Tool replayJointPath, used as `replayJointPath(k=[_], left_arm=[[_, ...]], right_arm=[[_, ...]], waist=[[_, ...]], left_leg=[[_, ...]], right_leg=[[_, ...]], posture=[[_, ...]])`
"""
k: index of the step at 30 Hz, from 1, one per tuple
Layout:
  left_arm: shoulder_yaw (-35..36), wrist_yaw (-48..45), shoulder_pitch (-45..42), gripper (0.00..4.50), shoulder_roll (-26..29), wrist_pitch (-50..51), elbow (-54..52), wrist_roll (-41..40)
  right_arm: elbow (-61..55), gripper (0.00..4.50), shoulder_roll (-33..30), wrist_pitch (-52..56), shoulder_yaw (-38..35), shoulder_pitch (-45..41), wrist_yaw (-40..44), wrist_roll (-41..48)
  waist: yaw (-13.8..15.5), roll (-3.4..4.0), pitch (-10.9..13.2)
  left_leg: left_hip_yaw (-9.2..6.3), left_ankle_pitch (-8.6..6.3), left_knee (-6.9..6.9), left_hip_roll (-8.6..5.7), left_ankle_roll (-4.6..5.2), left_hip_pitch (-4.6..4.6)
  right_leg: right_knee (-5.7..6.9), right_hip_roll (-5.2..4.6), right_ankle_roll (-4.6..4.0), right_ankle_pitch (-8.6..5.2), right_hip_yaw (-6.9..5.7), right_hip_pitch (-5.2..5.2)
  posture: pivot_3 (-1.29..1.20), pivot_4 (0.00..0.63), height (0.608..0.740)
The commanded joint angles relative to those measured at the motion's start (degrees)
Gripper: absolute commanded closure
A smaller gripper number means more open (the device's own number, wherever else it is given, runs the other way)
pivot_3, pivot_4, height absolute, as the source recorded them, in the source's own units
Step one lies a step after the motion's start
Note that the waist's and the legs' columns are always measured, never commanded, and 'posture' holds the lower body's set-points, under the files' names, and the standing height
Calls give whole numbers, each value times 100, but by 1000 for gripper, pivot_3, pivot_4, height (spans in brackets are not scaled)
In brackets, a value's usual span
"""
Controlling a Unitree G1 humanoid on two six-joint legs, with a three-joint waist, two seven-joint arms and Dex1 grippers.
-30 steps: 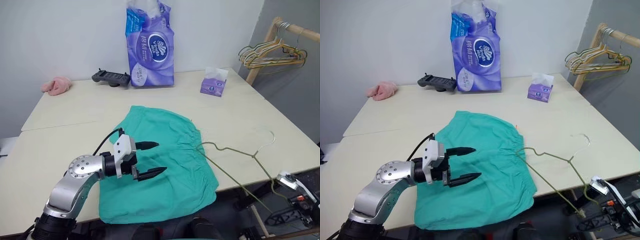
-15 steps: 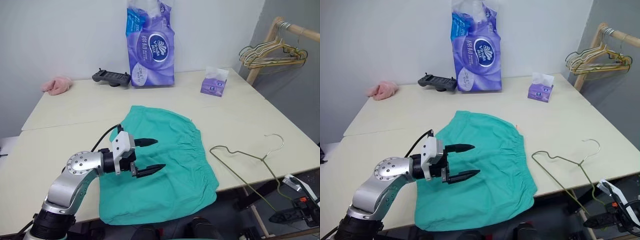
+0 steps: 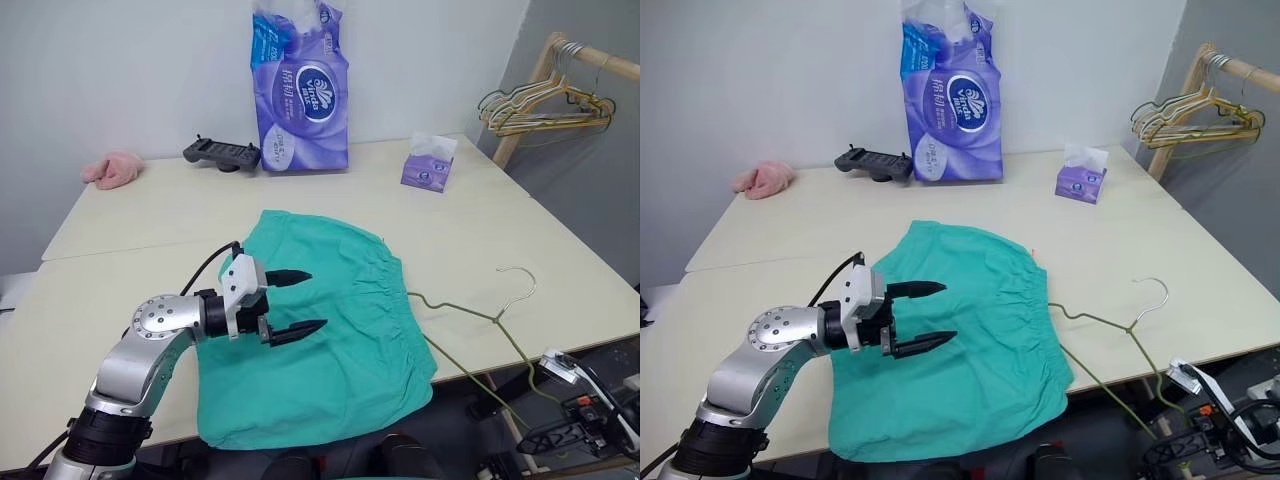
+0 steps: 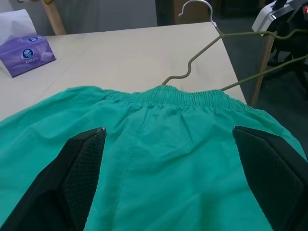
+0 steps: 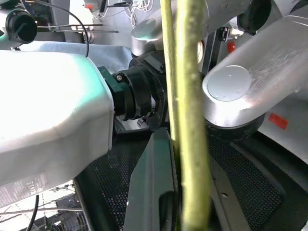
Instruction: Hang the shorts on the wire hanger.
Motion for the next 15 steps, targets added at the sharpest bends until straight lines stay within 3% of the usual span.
replayJointPath(k=[1, 8, 15], left_arm=[[110, -22, -123, 25, 49, -121, -26, 39], [45, -49, -257, 25, -6, -234, 81, 150], [88, -62, -293, 25, 12, -319, 137, 225]], right_arm=[[76, 4500, 193, 207, -108, -402, -108, 170], [507, 4500, 876, 681, 329, -1456, -387, 37], [1154, 4500, 1242, 456, 948, -2003, -357, -350]], waist=[[-2, -4, 2], [6, -5, 10], [38, -4, 10]], left_leg=[[-1, 0, 0, 0, 0, 0], [-2, 0, 0, 1, 0, -5], [-9, 0, 0, 0, 0, -17]], right_leg=[[0, 0, 0, 0, -1, 0], [-2, 0, 0, 1, -2, -3], [-3, -2, 0, 1, -6, -10]], posture=[[-14, 60, 740], [2, 58, 740], [25, 55, 740]])
